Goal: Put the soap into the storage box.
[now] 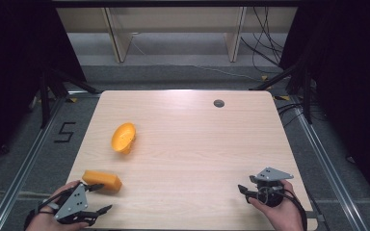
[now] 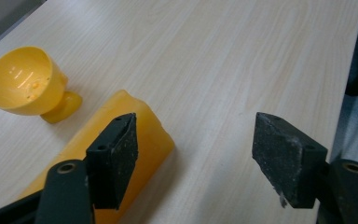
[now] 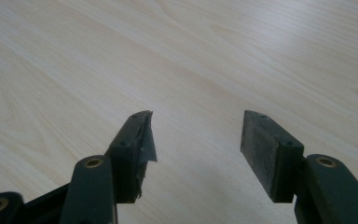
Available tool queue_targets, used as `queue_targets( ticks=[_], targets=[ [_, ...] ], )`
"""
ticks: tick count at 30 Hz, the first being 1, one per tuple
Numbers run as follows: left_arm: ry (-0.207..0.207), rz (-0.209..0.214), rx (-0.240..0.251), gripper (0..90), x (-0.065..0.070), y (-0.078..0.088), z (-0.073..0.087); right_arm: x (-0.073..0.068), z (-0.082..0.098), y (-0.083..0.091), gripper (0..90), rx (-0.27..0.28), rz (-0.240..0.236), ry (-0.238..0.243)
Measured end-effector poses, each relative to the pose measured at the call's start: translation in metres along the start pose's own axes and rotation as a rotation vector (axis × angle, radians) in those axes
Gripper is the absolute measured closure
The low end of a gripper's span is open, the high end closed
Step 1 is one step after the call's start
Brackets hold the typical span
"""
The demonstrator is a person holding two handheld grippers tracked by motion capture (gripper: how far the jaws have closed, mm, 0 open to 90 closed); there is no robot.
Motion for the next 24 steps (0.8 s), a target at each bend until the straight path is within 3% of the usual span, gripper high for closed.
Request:
queue_targets(
  ticks=[2, 3, 6, 11, 13, 15, 16, 17, 18, 19, 20, 21, 24],
  targets=[
    [-0.004, 0.01, 0.01, 32.5, -0.002, 0.0, -0.005, 0.002, 0.0, -0.001, 43.4, 0.003, 0.015, 0.019],
    [-0.029, 0.012, 0.0, 32.5, -0.004, 0.001, -0.007, 0.002, 0.0, -0.001, 43.4, 0.003, 0.015, 0.019],
    [-0.051, 0.036, -0.018, 31.8, -0.005, 0.003, -0.016, -0.002, -0.001, 0.0, 43.3, 0.001, 0.014, -0.01],
    [-0.109, 0.051, -0.107, 31.1, -0.018, 0.007, -0.025, -0.002, -0.002, 0.001, 43.3, 0.006, 0.009, 0.0],
    [-0.12, 0.049, -0.108, 30.2, -0.024, 0.007, -0.031, -0.002, -0.002, 0.0, 43.3, -0.001, 0.015, -0.012],
    [-0.166, 0.063, -0.152, 30.2, -0.032, 0.008, -0.034, -0.001, -0.002, 0.0, 43.3, 0.001, 0.016, -0.01],
    [-0.187, 0.071, -0.181, 29.9, -0.035, 0.009, -0.036, -0.004, -0.001, 0.0, 43.3, -0.009, 0.007, -0.038],
    [-0.186, 0.078, -0.194, 29.3, -0.038, 0.007, -0.038, 0.0, -0.002, -0.001, 43.3, 0.005, 0.019, 0.012],
    [-0.209, 0.092, -0.211, 27.9, -0.041, 0.007, -0.039, -0.003, -0.001, 0.0, 43.1, -0.001, 0.019, -0.02],
    [-0.22, 0.093, -0.235, 27.9, -0.044, 0.006, -0.04, -0.003, -0.001, 0.0, 43.1, -0.001, 0.019, -0.02],
    [-0.222, 0.089, -0.259, 27.1, -0.048, 0.005, -0.042, 0.0, -0.002, 0.0, 43.1, 0.006, 0.029, 0.01],
    [-0.227, 0.089, -0.275, 28.2, -0.05, 0.003, -0.043, 0.0, -0.002, 0.0, 43.0, 0.004, 0.029, 0.007],
    [-0.239, 0.129, -0.297, 27.6, -0.055, 0.0, -0.047, 0.001, -0.001, -0.001, 42.9, 0.006, 0.026, 0.022]
  ],
)
Point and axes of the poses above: each handheld gripper's, and its own axes: y roughly backward along the jaws, z roughly out of its underside, x roughly to its right, the point moved 6 cm from there along -y, roughly forward along the jaws, and after that the axes turned 10 degrees about -x, right-handed, at the moved point
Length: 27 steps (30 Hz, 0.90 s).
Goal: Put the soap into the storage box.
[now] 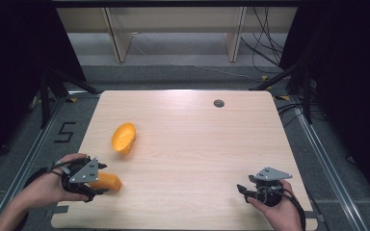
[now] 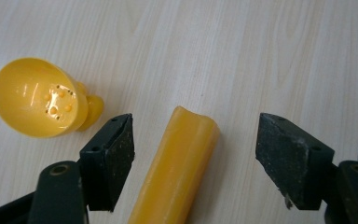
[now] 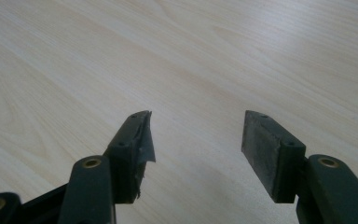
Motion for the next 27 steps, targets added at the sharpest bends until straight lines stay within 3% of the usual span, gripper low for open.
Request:
queue_targets(
  ticks=[4, 5, 6, 9, 15, 16, 17, 18, 19, 27],
  targets=[
    [-0.028, 0.058, -0.057, 26.0, -0.008, -0.003, 0.003, 0.0, 0.0, 0.0, 42.6, 0.002, -0.002, 0.004],
    [-0.064, 0.068, -0.093, 26.0, -0.011, -0.003, 0.005, 0.001, 0.0, -0.001, 42.6, -0.001, 0.0, -0.006],
    [-0.049, 0.084, -0.09, 26.0, -0.011, -0.006, 0.006, 0.001, 0.0, -0.001, 42.6, -0.001, 0.0, -0.006],
    [-0.082, 0.1, -0.132, 25.6, -0.016, -0.009, 0.008, -0.002, 0.0, 0.0, 42.5, -0.008, -0.008, -0.049],
    [-0.096, 0.117, -0.166, 25.8, -0.025, -0.018, 0.006, -0.001, 0.0, -0.001, 42.4, -0.011, -0.01, -0.031],
    [-0.129, 0.118, -0.198, 25.8, -0.027, -0.019, 0.007, -0.001, 0.001, -0.001, 42.4, -0.012, -0.007, -0.03],
    [-0.108, 0.149, -0.211, 25.8, -0.026, -0.024, 0.009, -0.001, 0.001, -0.001, 42.3, -0.012, -0.008, -0.031],
    [-0.108, 0.149, -0.211, 25.6, -0.026, -0.024, 0.009, -0.001, 0.001, -0.001, 42.3, -0.012, -0.008, -0.031],
    [-0.137, 0.15, -0.244, 25.4, -0.028, -0.025, 0.011, -0.001, 0.0, -0.001, 42.2, -0.01, -0.013, -0.026],
    [-0.157, 0.194, -0.326, 26.2, -0.031, -0.037, 0.019, -0.001, 0.001, -0.002, 42.2, -0.016, -0.02, -0.021]
  ],
)
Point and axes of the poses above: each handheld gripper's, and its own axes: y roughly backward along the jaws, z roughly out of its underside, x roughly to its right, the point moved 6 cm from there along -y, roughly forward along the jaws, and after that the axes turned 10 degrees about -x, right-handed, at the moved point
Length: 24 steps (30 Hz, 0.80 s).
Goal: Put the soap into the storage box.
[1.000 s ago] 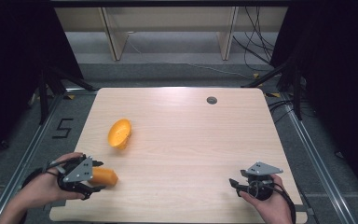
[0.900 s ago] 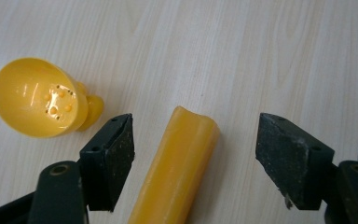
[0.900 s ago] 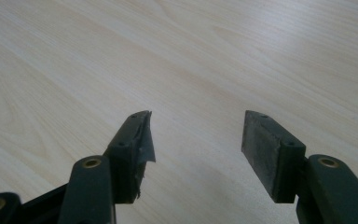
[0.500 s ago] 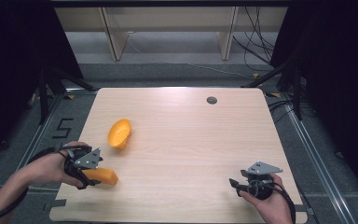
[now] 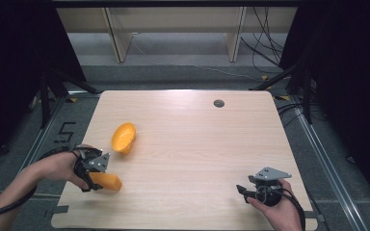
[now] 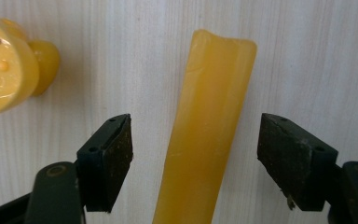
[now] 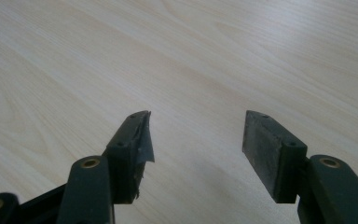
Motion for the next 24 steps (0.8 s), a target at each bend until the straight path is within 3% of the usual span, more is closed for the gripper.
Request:
queue_targets(
  ticks=[4, 6, 9, 14, 15, 21, 24],
  targets=[
    [-0.018, 0.014, -0.06, 30.3, -0.003, -0.011, 0.003, 0.0, 0.0, 0.001, 42.2, -0.008, 0.002, -0.012],
    [-0.033, 0.02, -0.079, 31.3, -0.005, -0.015, 0.004, 0.001, 0.0, 0.0, 42.1, -0.003, 0.006, 0.006],
    [-0.035, 0.072, -0.099, 36.2, -0.004, -0.019, 0.005, 0.0, 0.001, 0.0, 41.9, -0.012, 0.002, -0.008],
    [-0.026, 0.094, -0.115, 44.5, -0.003, -0.027, 0.002, 0.0, 0.001, 0.0, 41.9, -0.016, 0.001, -0.018],
    [-0.036, 0.109, -0.131, 47.1, -0.002, -0.028, 0.002, 0.001, 0.001, -0.001, 41.9, -0.009, 0.006, 0.006],
    [-0.042, 0.102, -0.155, 57.3, -0.001, -0.03, 0.001, 0.0, 0.001, 0.0, 41.9, -0.016, 0.0, -0.011],
    [-0.009, 0.113, -0.174, 59.5, 0.002, -0.028, -0.001, -0.001, 0.001, 0.0, 41.9, -0.016, -0.002, -0.009]
  ],
)
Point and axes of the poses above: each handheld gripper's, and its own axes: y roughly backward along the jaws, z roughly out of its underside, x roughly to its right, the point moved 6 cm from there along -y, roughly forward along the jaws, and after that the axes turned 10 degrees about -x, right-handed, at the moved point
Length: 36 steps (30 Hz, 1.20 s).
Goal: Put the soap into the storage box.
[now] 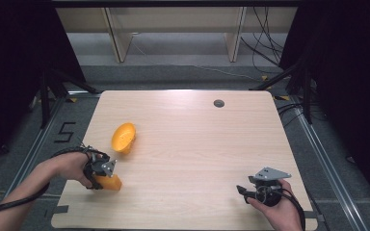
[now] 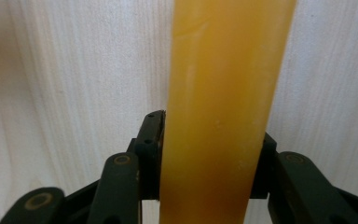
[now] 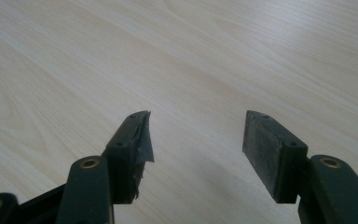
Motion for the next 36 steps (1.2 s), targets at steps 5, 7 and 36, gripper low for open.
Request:
queue_targets(
  ticks=[5, 7, 36],
  targets=[
    [0.065, 0.043, 0.019, 60.2, 0.006, 0.003, -0.001, 0.001, 0.0, -0.001, 41.8, 0.007, 0.0, 0.012],
    [0.107, 0.05, 0.047, 60.2, 0.009, 0.006, -0.003, 0.001, 0.0, -0.001, 41.7, 0.006, -0.001, 0.018],
    [1.052, 0.22, 0.35, 60.5, 0.028, 0.048, -0.066, 0.002, -0.001, 0.004, 41.9, 0.025, 0.021, 0.016]
  ],
)
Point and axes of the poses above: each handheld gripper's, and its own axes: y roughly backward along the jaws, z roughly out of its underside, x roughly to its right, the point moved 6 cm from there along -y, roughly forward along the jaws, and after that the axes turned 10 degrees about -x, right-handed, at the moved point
